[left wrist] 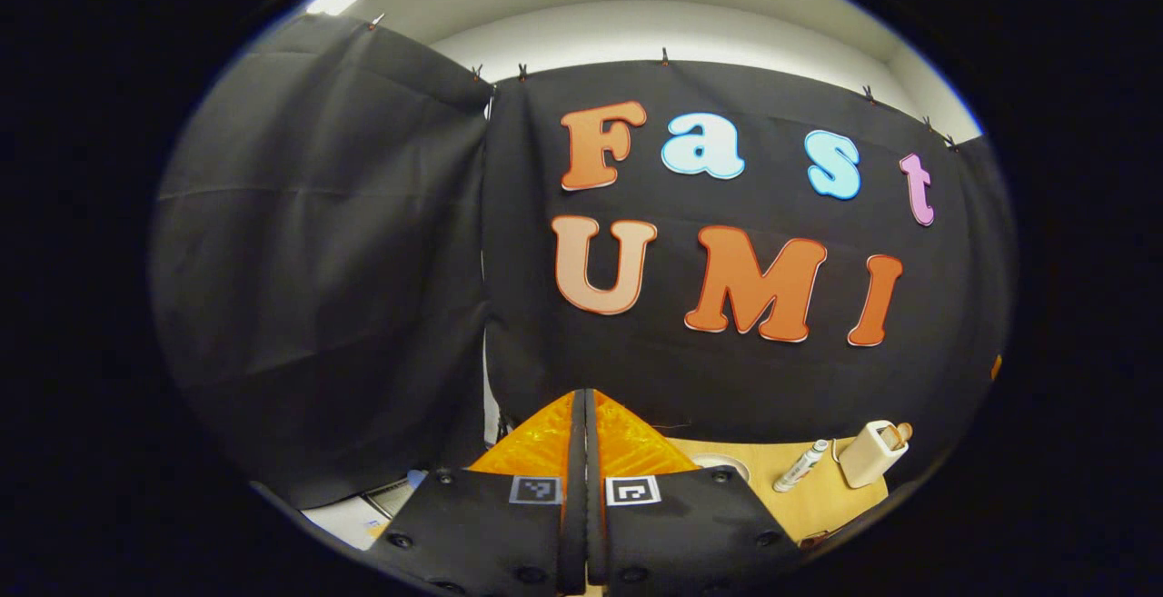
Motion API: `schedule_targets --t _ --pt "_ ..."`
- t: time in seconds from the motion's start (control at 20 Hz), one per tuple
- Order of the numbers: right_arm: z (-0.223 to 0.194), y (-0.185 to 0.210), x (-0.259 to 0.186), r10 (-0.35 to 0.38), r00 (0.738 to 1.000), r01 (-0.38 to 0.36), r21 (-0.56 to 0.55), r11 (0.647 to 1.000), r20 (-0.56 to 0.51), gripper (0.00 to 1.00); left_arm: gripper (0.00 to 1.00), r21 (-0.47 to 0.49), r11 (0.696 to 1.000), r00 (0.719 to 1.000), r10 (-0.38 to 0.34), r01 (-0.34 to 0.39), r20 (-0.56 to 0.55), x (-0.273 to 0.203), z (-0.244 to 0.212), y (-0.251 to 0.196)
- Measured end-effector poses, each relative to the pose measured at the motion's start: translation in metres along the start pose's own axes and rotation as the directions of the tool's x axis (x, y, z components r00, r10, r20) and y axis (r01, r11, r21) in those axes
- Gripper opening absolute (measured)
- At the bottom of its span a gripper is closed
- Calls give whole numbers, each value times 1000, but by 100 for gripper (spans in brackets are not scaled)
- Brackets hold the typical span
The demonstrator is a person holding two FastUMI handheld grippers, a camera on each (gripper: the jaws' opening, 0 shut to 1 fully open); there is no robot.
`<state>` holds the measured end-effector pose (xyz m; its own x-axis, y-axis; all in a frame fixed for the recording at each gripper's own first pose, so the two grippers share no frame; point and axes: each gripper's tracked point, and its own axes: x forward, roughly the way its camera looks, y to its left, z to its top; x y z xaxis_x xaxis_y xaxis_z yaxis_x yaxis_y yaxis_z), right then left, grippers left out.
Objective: Close the left gripper, press the button to open the rice cooker; take a wooden spoon from the chopstick holder with the right hand, scoop a spoonful of rice and pour it into the rice cooker, then put the wooden spoon back into the chopstick holder.
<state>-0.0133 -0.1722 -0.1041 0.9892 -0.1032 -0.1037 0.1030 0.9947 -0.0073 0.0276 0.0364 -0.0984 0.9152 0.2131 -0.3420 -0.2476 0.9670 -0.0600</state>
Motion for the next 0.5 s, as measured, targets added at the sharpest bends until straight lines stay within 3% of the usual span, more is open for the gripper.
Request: schedule_targets --t 0.25,0.5 --pt "-11 22 -14 -57 998 57 8 998 -41 95 4 -6 997 975 -71 71 -209 42 -50 9" --pt "-34 29 -31 -101 989 97 -39 995 -113 95 4 -56 994 898 -108 93 -427 73 -111 16"
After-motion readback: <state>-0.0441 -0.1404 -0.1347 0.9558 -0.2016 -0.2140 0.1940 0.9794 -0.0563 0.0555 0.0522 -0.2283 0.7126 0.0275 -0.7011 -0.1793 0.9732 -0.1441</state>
